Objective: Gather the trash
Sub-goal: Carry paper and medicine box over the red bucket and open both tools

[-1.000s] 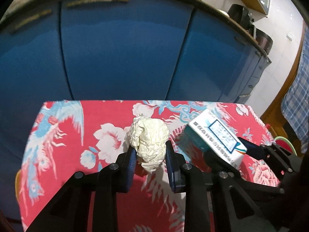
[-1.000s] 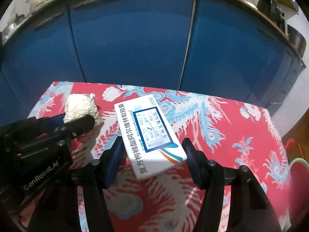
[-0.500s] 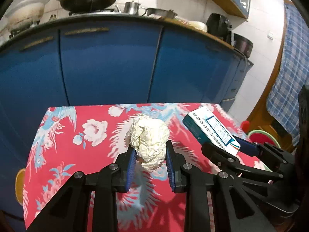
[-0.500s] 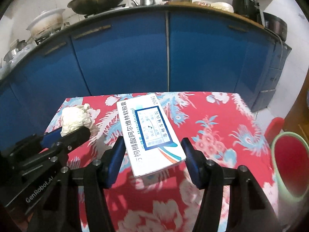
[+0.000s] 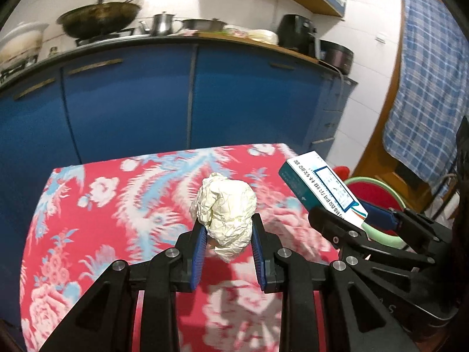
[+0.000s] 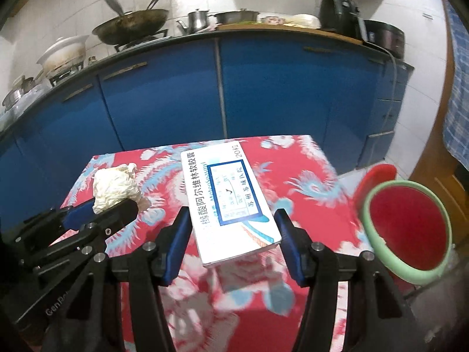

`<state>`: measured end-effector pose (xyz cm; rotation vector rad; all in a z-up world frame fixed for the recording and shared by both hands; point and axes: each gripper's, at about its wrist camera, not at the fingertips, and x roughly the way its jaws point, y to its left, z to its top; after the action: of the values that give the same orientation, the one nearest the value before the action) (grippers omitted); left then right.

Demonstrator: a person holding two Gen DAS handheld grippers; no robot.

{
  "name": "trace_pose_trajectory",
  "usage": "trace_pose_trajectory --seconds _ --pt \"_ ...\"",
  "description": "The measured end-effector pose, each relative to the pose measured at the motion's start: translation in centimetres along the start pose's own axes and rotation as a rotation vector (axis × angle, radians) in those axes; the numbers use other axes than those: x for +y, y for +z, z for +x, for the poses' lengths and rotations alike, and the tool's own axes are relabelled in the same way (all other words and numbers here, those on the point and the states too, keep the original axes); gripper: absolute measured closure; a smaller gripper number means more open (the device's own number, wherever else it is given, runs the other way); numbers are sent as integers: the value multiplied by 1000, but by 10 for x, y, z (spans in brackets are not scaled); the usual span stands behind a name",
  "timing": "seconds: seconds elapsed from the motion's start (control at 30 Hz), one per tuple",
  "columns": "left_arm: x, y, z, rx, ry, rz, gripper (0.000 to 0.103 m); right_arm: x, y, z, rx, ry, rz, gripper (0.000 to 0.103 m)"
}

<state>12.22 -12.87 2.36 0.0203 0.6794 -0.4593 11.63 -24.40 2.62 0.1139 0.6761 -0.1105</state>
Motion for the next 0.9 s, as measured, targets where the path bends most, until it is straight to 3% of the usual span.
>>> trace_pose_trajectory --seconds 0.57,0.9 --pt "-148 6 33 31 -207 167 75 -138 -22 -56 -29 -222 153 44" --pt "-236 6 76 109 -313 274 75 -224 -41 -66 -14 -330 275 44"
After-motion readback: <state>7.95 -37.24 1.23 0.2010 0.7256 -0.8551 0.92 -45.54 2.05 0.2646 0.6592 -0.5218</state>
